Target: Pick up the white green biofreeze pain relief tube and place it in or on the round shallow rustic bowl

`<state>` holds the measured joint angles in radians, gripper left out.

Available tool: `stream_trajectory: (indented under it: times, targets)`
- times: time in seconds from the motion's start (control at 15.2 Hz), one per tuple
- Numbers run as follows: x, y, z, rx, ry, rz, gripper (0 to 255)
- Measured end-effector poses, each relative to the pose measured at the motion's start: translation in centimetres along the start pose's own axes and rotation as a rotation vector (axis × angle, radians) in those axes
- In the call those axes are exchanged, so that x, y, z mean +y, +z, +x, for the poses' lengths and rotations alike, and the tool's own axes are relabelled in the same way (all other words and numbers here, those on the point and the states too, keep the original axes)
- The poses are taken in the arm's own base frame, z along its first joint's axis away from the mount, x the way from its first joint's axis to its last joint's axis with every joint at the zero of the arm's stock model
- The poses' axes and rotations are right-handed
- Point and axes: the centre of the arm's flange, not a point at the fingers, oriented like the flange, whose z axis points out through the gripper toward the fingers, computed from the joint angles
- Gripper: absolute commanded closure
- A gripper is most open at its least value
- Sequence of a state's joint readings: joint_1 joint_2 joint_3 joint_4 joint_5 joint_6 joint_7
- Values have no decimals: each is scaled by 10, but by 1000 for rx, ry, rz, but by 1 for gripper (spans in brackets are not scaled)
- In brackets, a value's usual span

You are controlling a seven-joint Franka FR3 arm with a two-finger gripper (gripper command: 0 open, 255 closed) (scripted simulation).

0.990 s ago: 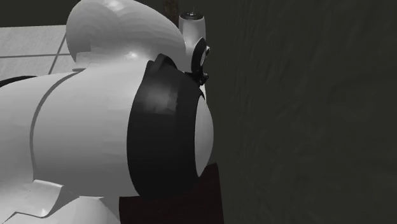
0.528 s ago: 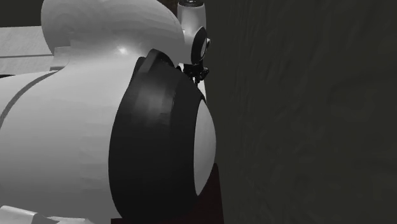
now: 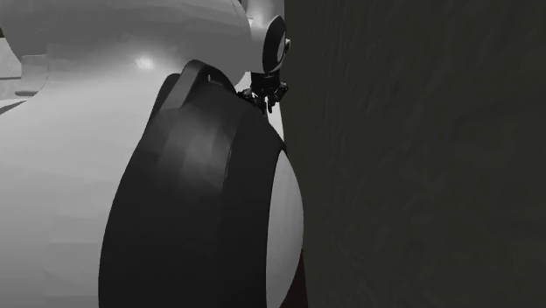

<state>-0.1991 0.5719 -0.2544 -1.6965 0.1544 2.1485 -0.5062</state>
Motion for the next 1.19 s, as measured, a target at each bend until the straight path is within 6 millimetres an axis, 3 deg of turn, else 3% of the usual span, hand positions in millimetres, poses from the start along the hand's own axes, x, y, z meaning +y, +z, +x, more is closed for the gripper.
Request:
stream_trajectory:
  times: [0.66,0.79,1.19]
  targets:
    - [-1,-51,-3,0,0,0,255]
    - [-13,-59,-10,0,0,0,255]
    - [-81,-87,-43,-1,-1,0,255]
